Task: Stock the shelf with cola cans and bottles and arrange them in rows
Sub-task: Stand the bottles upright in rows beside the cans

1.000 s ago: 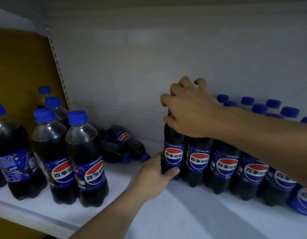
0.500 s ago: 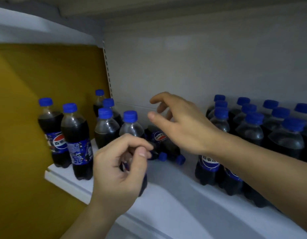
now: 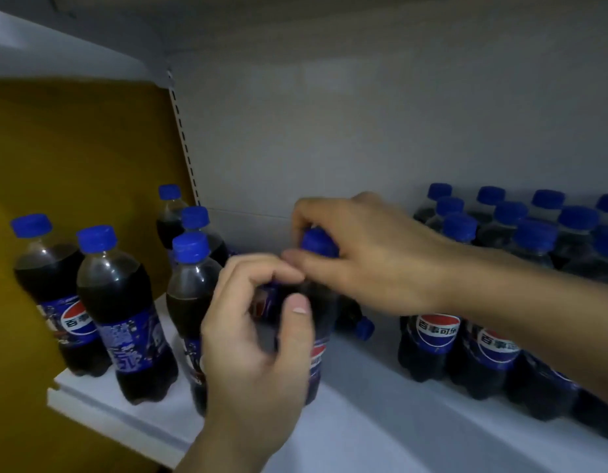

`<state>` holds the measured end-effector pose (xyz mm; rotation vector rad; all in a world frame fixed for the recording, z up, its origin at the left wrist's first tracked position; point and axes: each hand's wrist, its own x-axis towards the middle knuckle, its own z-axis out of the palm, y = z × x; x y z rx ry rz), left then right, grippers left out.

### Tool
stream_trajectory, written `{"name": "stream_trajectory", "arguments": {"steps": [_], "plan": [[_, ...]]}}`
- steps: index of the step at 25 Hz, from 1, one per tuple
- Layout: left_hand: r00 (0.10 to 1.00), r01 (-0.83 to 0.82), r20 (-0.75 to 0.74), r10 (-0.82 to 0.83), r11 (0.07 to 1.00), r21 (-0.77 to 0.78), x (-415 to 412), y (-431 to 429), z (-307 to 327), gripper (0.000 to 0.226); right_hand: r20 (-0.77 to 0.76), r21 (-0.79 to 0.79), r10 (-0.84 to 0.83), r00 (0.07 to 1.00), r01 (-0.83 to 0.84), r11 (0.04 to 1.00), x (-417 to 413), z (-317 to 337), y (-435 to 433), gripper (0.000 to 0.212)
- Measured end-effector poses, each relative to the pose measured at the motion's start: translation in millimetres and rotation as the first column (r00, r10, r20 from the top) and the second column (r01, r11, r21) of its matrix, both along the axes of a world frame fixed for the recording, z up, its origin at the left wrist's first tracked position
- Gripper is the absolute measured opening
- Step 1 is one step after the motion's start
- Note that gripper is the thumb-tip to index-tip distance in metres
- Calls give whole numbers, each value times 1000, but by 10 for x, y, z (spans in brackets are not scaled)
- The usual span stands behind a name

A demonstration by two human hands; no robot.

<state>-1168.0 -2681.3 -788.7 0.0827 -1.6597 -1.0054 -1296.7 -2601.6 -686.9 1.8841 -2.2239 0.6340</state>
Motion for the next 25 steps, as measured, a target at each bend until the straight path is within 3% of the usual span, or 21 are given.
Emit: {"name": "stream_trajectory", "arguments": {"steps": [3, 5, 9, 12, 16, 21, 25], "plan": [[984, 107, 147, -104, 994, -8, -312, 26, -42, 60, 55, -178, -152, 987, 160, 971, -195, 202, 110, 26], [963, 150, 218, -156, 988, 45, -507, -4, -72, 72, 15, -193, -239, 971, 237, 952, -320, 452, 164, 27], [911, 161, 384, -150, 987, 3, -980, -168, -224, 78, -63, -180, -327, 943, 312, 933, -692, 755, 181, 34], [893, 100, 439, -95, 995, 13, -1508, -285, -346, 67, 17, -59, -364, 931, 364, 929, -1096, 772, -1, 40], [848, 55, 522, -90, 995, 82, -2056, -399, -471, 50, -169, 114, -365, 916, 386, 915, -1550, 578, -289, 43], [749, 124, 649, -136, 990, 64, -2147, -524, -534, 44, -227, 145, -429, 874, 466, 873, -1789, 440, -457, 55], [712, 159, 680, -177, 983, 90, -2091, -469, -510, 52, -330, 152, -469, 819, 537, 830, -1783, 342, -499, 63]]}}
